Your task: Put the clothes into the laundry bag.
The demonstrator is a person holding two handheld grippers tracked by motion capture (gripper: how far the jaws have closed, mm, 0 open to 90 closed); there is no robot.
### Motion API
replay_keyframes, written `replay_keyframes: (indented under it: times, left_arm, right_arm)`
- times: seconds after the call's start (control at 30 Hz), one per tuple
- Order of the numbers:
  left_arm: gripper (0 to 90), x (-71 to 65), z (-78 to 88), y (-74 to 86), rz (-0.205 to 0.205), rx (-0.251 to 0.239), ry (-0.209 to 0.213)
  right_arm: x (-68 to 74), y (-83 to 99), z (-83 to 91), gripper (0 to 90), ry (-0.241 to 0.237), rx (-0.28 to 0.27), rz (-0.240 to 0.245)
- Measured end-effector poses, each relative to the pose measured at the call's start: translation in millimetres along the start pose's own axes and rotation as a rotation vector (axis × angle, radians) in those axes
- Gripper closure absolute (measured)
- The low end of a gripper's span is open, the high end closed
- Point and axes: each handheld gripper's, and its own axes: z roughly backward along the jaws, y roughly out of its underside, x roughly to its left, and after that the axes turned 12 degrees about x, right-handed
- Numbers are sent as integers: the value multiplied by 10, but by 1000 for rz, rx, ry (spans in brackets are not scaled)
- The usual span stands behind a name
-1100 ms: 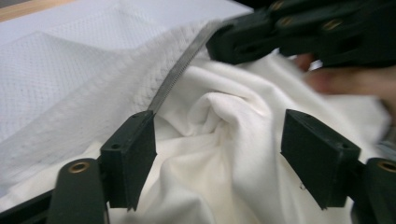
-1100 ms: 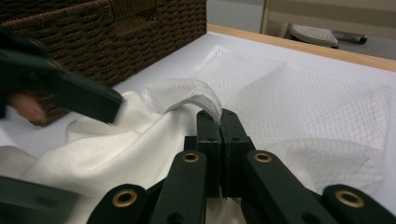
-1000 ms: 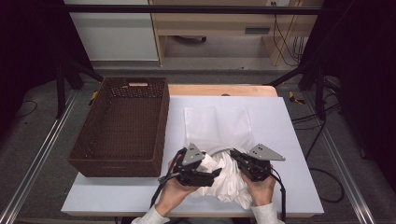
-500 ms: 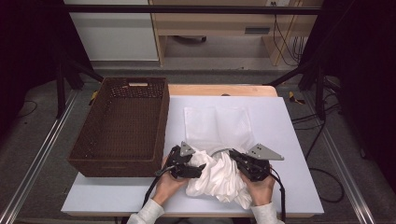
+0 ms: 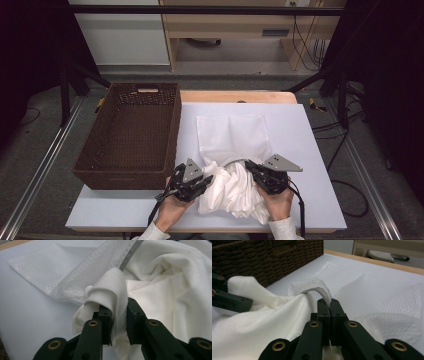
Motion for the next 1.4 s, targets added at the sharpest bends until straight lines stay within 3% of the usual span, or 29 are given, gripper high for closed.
replay_keyframes:
  times: [0.03, 0.13, 0.27, 0.4, 0.5, 0.57, 0.67, 0.73, 0.8, 0.87, 0.93, 0.97, 1.03, 1.13, 1.2, 1.27, 1.33, 1.4]
  left_arm:
    - [795, -14, 16, -4, 1, -22, 18]
    - [828, -94, 55, -46, -8, -85, 147]
    - [832, -345, 28, -199, -80, -103, 189]
    - [828, -604, -186, -401, -141, -88, 152]
    - [814, -697, -359, -503, -174, -61, 102]
    - [813, -689, -427, -539, -182, -46, 92]
    - [817, -640, -500, -560, -155, -23, 105]
    - [824, -629, -541, -560, -149, -4, 79]
    - [828, -618, -574, -560, -145, 9, 42]
    - [829, -609, -620, -571, -128, 24, -19]
    - [828, -575, -714, -580, -122, 62, -108]
    - [826, -531, -761, -576, -100, 67, -120]
    - [821, -428, -785, -557, -45, 48, -59]
    - [799, -362, -777, -523, -31, 17, -32]
    - [734, -346, -735, -502, -16, -13, -18]
    - [556, -335, -625, -489, 8, -42, 14]
    - [373, -327, -470, -471, 5, -47, 13]
    - [282, -317, -291, -414, -10, -53, 26]
  right_arm:
    - [1, 0, 0, 890, 0, 0, -1]
    - [-1, 1, -2, 890, -2, -2, -2]
    - [2, 0, -10, 890, -4, -6, 0]
    - [6, 1, -11, 890, -5, -3, -3]
    - [-3, 5, -7, 890, -5, -5, -6]
    - [-19, 11, -10, 891, 3, -5, -10]
    - [-41, 16, 3, 891, 4, -19, -21]
    - [-36, 6, 24, 891, 0, -33, -16]
    - [-23, -20, 60, 891, 8, -33, -3]
    - [-19, -45, 123, 891, 2, -53, 3]
    - [-15, -51, 159, 891, -3, -61, 7]
    - [-14, -48, 167, 891, -11, -60, 9]
    - [-4, -37, 152, 891, -20, -57, 17]
    - [-2, -24, 97, 891, -31, -39, 14]
    - [3, -12, 66, 891, -29, -31, 14]
    - [5, -8, 55, 890, -18, -23, 13]
    - [-4, 3, 39, 890, -15, -18, 12]
    - [-8, 12, 27, 890, -21, -21, 7]
